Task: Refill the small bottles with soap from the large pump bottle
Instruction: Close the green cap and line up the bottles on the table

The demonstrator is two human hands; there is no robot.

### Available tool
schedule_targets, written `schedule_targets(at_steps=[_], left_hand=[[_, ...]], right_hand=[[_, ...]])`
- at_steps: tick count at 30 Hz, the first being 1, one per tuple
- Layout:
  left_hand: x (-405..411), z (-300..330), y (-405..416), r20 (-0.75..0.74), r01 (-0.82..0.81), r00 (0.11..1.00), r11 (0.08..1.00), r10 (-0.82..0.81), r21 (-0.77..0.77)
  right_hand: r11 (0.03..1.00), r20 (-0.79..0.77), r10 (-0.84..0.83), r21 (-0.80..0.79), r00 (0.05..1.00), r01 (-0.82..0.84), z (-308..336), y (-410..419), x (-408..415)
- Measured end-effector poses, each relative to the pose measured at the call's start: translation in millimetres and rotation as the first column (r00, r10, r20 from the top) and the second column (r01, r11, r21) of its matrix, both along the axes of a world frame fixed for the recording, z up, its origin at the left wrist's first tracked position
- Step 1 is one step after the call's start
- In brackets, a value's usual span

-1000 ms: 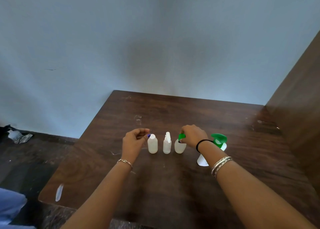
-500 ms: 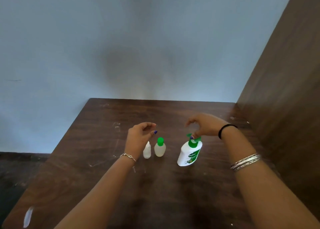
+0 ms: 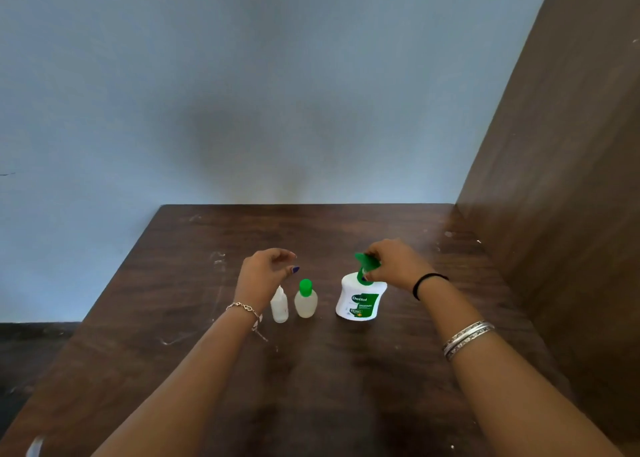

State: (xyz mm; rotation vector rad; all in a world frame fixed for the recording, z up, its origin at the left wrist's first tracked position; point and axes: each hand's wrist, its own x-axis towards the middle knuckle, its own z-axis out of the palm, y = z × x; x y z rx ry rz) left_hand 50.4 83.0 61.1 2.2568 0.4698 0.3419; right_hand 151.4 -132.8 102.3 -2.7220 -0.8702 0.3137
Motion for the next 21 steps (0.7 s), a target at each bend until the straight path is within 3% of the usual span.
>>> schedule_targets(at_steps=[5,11,12,14,17,19,21], left_hand=[[-7.3,-1.6,13.6,-0.003,-0.035,0.999,0.999,0.035,-0.022],[-17.3,0.6,27.1,0.016,-0.053,0.998,0.998,0.054,-0.041],[-18.7,2.2,28.4,0.027,-0.058,0.998,0.997,0.06,-0.045],[-23.2,3.8,32.6,0.07,-0.085,0.994,0.996,0.088,-0.041],[-33.1,-5.3,42.9,0.199,-0.19,0.961,0.981,0.194,-0.036],[-40.0,-18.7,52.0,0.241,-0.254,0.935,0.965,0.262,-0.063],[-45.8,-34.1,58.7,0.173,-0.288,0.937,0.952,0.303,-0.108]], right_hand=[[0.998,-0.021,-0.044,0.036,0.999,0.045,-4.3,11.4,5.5],[0.996,-0.087,-0.083,-0.031,0.993,0.081,-5.6,10.8,7.1],[0.996,-0.065,-0.087,0.012,0.994,0.088,-2.4,13.1,3.5],[0.968,0.061,-0.082,0.243,0.995,0.065,5.9,25.4,-11.0],[0.798,0.276,-0.055,0.589,0.959,-0.124,8.1,54.8,-39.0],[0.732,0.247,-0.029,0.665,0.969,-0.147,-11.8,68.3,-54.3],[0.712,0.111,-0.044,0.701,0.993,-0.047,-45.0,69.6,-67.2]])
